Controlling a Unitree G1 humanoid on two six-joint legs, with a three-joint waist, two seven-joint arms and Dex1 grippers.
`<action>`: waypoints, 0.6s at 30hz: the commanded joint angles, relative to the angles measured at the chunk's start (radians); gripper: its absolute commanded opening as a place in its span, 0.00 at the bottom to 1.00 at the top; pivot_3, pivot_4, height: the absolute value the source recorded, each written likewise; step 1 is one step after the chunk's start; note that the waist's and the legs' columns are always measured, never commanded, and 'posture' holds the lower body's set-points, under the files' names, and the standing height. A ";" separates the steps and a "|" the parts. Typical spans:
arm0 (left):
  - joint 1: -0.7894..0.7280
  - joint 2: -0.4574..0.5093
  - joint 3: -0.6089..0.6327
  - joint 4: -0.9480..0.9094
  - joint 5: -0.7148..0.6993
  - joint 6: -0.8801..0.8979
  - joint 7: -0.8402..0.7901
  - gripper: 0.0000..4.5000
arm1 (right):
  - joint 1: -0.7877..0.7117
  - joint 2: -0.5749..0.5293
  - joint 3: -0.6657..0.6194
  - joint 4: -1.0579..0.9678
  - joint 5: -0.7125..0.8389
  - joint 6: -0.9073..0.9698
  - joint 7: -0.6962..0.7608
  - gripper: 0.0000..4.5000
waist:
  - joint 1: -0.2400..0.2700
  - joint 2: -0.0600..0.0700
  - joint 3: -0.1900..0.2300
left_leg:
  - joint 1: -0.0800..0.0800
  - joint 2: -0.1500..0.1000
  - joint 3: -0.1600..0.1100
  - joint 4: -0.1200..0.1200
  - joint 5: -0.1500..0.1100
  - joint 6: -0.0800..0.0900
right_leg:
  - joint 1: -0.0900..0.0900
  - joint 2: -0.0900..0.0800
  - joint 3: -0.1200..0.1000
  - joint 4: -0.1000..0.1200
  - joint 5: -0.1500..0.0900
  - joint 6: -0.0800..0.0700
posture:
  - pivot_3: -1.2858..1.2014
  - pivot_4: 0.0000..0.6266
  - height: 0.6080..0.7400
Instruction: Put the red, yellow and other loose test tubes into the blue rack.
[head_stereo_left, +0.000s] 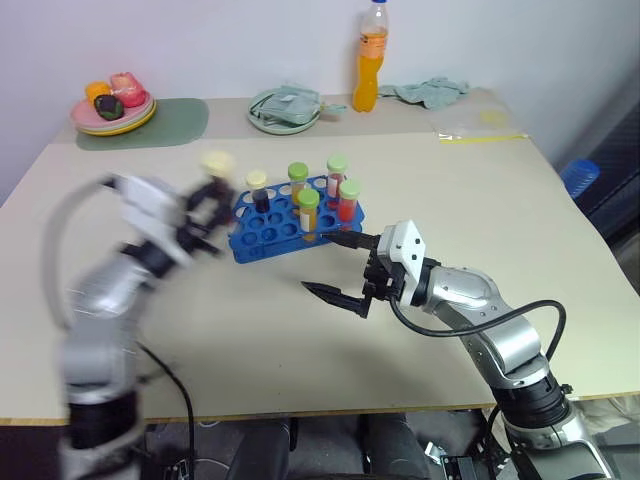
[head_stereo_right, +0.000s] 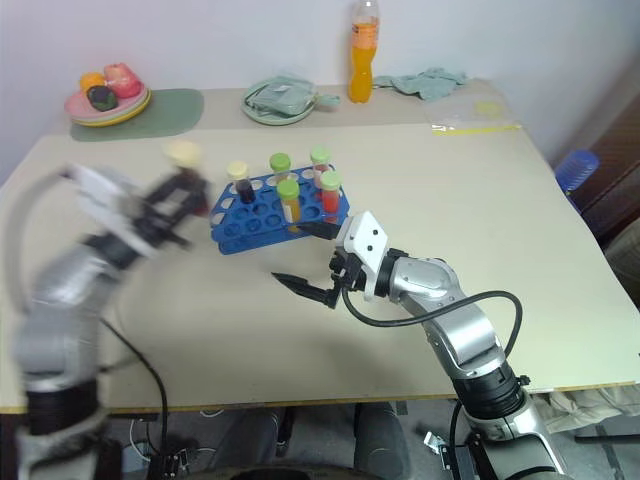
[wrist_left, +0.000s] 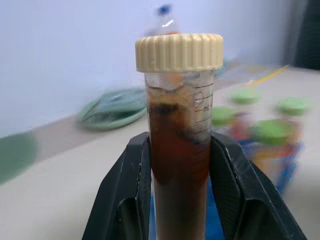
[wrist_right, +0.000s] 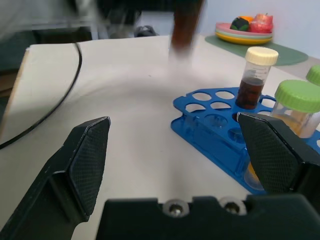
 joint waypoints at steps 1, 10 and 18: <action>-0.007 -0.109 -0.073 0.010 0.094 -0.191 0.141 0.36 | -0.003 0.002 -0.021 -0.009 -0.008 -0.030 -0.012 1.00 | -0.003 0.001 -0.001 | 0.000 0.000 0.000 0.000 0.000 0.000 | 0.000 0.000 0.000 0.000 0.000 0.000 | 0.52 0.24 1.00; -0.026 -0.189 -0.133 0.238 0.225 -0.428 0.293 0.36 | 0.027 0.002 -0.027 -0.038 -0.021 -0.026 -0.059 1.00 | -0.003 0.001 -0.001 | 0.002 0.000 0.003 -0.001 0.000 0.000 | 0.001 0.000 0.001 0.000 0.000 0.000 | 0.52 0.24 1.00; -0.046 -0.175 -0.155 0.319 0.228 -0.397 0.299 0.36 | 0.040 0.000 -0.029 -0.050 -0.017 -0.022 -0.080 1.00 | -0.005 0.001 -0.001 | 0.002 0.000 0.002 -0.001 0.000 0.000 | 0.001 0.000 0.001 0.000 0.000 0.000 | 0.52 0.24 1.00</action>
